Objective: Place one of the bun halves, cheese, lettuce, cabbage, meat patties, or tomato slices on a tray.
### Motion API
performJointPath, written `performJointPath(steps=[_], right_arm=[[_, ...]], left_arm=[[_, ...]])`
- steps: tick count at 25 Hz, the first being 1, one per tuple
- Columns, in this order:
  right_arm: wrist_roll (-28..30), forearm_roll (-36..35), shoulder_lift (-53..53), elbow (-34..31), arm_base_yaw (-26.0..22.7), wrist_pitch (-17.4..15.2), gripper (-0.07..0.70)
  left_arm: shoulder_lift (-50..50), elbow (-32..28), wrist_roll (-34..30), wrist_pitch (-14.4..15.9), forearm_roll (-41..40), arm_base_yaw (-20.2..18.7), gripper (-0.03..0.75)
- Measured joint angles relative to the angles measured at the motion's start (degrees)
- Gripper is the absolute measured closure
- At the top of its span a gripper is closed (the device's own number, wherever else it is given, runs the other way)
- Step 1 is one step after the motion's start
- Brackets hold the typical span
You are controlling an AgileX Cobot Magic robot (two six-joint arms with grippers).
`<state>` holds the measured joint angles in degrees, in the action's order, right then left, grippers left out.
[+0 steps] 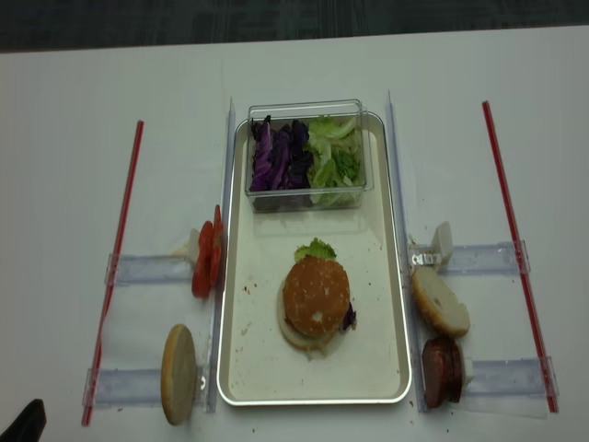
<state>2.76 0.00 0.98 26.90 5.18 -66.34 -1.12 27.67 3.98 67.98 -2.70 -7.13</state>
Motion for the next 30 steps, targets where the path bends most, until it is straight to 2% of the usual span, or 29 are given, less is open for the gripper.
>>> performJointPath(steps=[12, 18, 30], right_arm=[[-0.09, 0.00, 0.00, 0.00, -0.10, 0.00, 0.141], [-0.22, 0.00, 0.00, 0.00, -4.55, 0.00, 0.141], [-0.22, 0.00, 0.00, 0.00, -4.94, 0.00, 0.141]], left_arm=[[0.00, 0.00, 0.00, 0.00, 0.00, 0.00, 0.293], [0.00, 0.00, 0.00, 0.00, 0.00, 0.00, 0.293], [0.00, 0.00, 0.00, 0.00, 0.00, 0.00, 0.293]])
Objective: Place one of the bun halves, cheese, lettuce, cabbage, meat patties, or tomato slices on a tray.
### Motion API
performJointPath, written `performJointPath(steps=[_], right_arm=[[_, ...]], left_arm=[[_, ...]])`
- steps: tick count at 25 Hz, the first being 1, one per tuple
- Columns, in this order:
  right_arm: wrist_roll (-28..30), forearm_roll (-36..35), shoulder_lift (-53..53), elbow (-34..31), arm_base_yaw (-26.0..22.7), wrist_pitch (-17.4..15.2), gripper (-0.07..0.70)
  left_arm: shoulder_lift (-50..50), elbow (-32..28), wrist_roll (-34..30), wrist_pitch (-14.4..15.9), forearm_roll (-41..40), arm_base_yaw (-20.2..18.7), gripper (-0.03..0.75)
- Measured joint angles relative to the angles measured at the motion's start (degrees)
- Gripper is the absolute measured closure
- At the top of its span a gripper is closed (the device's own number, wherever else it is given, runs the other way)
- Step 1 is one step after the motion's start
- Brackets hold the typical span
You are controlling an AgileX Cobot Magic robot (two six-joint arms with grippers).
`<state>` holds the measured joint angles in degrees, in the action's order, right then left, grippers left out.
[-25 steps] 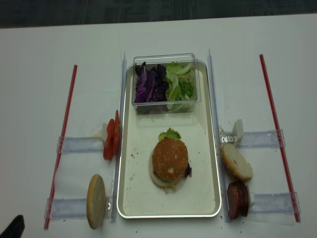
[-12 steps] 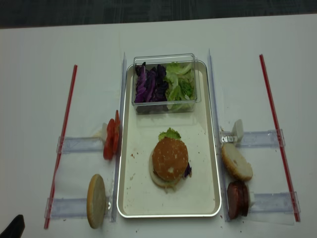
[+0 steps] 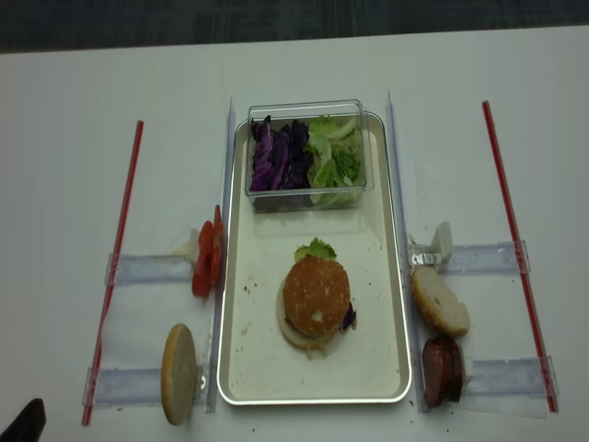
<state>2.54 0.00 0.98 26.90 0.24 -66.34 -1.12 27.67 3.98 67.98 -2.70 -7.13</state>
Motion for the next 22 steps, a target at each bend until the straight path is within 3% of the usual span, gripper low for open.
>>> performJointPath(steps=[22], right_arm=[[0.00, 0.00, 0.00, 0.00, 0.00, 0.00, 0.141]], left_arm=[[0.00, 0.00, 0.00, 0.00, 0.00, 0.00, 0.293]])
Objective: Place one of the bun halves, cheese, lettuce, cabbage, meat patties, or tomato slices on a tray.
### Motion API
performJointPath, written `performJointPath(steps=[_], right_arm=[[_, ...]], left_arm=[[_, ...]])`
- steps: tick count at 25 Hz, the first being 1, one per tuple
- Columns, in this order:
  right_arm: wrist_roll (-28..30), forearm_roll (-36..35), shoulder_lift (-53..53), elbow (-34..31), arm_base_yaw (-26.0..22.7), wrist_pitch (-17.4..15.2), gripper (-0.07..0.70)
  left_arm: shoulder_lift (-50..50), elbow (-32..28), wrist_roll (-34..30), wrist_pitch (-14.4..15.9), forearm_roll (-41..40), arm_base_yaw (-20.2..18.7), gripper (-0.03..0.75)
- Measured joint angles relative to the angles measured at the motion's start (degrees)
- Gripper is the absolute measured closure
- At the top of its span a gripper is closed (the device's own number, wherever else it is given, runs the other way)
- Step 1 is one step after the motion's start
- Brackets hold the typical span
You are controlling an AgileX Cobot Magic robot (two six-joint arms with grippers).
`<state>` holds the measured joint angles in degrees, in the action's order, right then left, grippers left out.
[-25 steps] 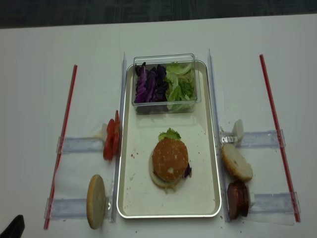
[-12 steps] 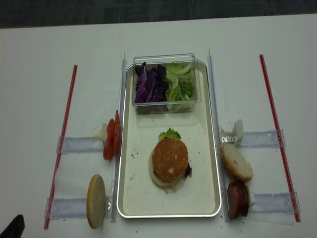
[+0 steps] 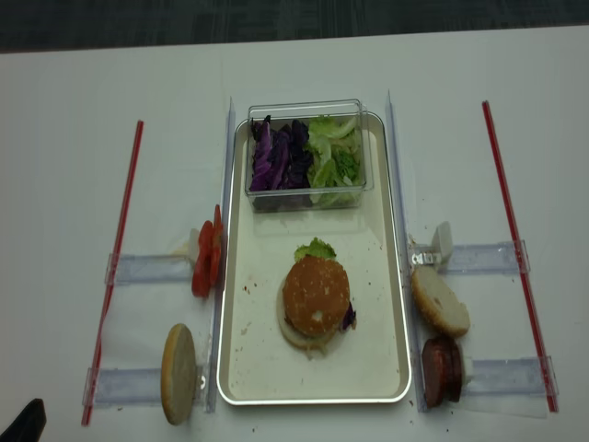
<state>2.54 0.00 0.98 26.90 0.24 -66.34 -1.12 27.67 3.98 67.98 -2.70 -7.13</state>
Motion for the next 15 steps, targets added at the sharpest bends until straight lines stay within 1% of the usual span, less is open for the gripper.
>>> performJointPath(steps=[15], right_arm=[[0.00, 0.00, 0.00, 0.00, 0.00, 0.00, 0.141]], left_arm=[[0.00, 0.00, 0.00, 0.00, 0.00, 0.00, 0.293]])
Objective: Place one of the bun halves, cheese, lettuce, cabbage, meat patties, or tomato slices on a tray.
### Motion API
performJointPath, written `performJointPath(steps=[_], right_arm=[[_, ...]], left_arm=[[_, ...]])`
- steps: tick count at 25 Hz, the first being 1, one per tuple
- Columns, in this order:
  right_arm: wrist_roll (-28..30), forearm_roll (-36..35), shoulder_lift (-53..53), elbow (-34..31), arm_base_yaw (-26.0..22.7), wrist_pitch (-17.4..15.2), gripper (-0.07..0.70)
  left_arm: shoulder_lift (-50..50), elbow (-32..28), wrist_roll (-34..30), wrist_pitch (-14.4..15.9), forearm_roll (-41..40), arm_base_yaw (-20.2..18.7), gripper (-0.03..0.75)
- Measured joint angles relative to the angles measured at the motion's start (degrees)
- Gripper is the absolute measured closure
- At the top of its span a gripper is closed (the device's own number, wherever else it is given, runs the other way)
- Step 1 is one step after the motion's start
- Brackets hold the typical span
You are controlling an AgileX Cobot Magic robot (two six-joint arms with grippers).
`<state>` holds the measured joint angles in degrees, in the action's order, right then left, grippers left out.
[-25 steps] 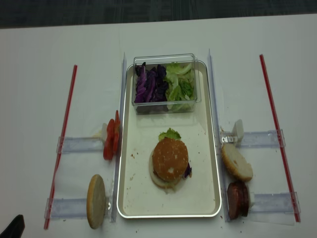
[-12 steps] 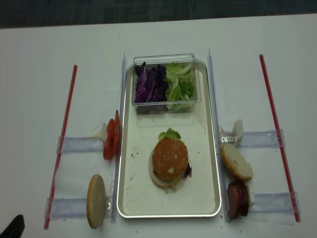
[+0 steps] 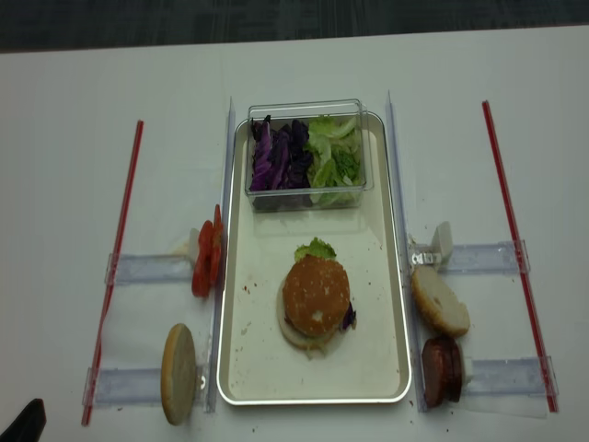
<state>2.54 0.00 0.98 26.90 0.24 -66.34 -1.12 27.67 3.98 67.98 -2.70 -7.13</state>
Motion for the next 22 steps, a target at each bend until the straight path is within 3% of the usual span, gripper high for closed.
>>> performJointPath(steps=[22], right_arm=[[0.00, 0.00, 0.00, 0.00, 0.00, 0.00, 0.141]], left_arm=[[0.00, 0.00, 0.00, 0.00, 0.00, 0.00, 0.293]])
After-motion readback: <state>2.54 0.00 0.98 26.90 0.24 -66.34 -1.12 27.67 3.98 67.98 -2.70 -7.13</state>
